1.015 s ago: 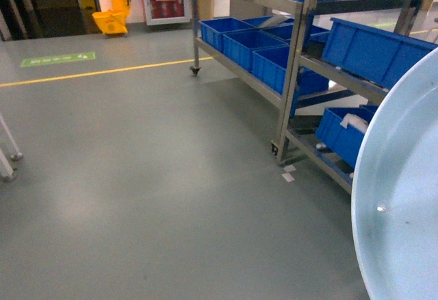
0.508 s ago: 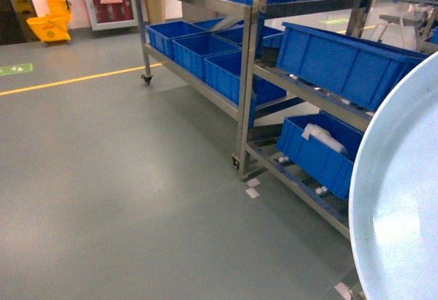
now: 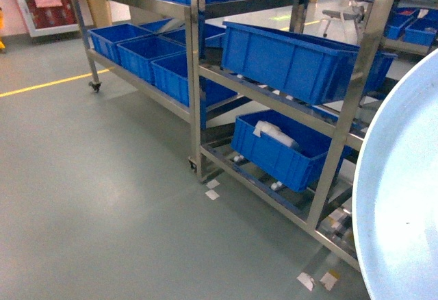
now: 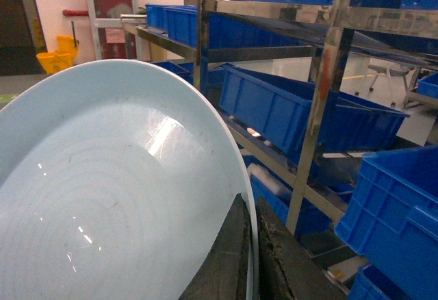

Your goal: Place blue tray on left shelf second layer neatly

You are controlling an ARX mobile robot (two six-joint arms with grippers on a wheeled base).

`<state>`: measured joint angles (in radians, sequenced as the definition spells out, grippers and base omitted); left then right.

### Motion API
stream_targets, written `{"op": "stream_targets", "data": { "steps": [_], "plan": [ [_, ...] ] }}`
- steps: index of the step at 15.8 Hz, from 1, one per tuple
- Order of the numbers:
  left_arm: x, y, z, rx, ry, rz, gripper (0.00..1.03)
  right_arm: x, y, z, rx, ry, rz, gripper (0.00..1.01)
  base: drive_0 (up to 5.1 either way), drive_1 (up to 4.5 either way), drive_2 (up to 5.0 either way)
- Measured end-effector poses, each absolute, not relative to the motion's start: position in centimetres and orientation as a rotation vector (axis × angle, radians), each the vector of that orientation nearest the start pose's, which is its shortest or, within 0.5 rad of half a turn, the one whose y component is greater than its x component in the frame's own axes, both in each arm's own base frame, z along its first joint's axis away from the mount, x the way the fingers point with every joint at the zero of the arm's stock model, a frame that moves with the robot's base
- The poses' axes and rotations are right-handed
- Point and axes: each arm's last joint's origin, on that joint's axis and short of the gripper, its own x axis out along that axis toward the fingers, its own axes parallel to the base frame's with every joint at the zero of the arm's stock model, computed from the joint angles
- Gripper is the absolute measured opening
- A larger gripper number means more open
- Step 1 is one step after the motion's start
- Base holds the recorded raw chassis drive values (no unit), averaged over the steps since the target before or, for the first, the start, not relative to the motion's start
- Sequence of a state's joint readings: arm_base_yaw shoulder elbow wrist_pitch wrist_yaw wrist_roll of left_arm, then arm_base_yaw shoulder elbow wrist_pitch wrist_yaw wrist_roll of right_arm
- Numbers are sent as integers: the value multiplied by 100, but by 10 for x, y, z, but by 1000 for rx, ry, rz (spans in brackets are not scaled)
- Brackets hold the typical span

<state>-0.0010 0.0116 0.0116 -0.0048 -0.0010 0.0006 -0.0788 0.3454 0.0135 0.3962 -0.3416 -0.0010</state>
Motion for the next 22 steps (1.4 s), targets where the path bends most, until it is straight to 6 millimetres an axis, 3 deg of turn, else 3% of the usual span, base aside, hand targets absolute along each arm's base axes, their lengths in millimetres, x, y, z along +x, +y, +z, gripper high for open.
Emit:
{"op": "stream_targets", "data": {
  "steps": [4, 22],
  "plan": [
    [98, 0, 166, 1, 4, 0, 98, 118, 0, 176, -15, -65, 263, 2, -265, 90, -244],
    [98, 0, 166, 0, 6, 0, 98, 118, 0, 175, -13, -58, 263, 2, -401, 343, -346]
  ]
}}
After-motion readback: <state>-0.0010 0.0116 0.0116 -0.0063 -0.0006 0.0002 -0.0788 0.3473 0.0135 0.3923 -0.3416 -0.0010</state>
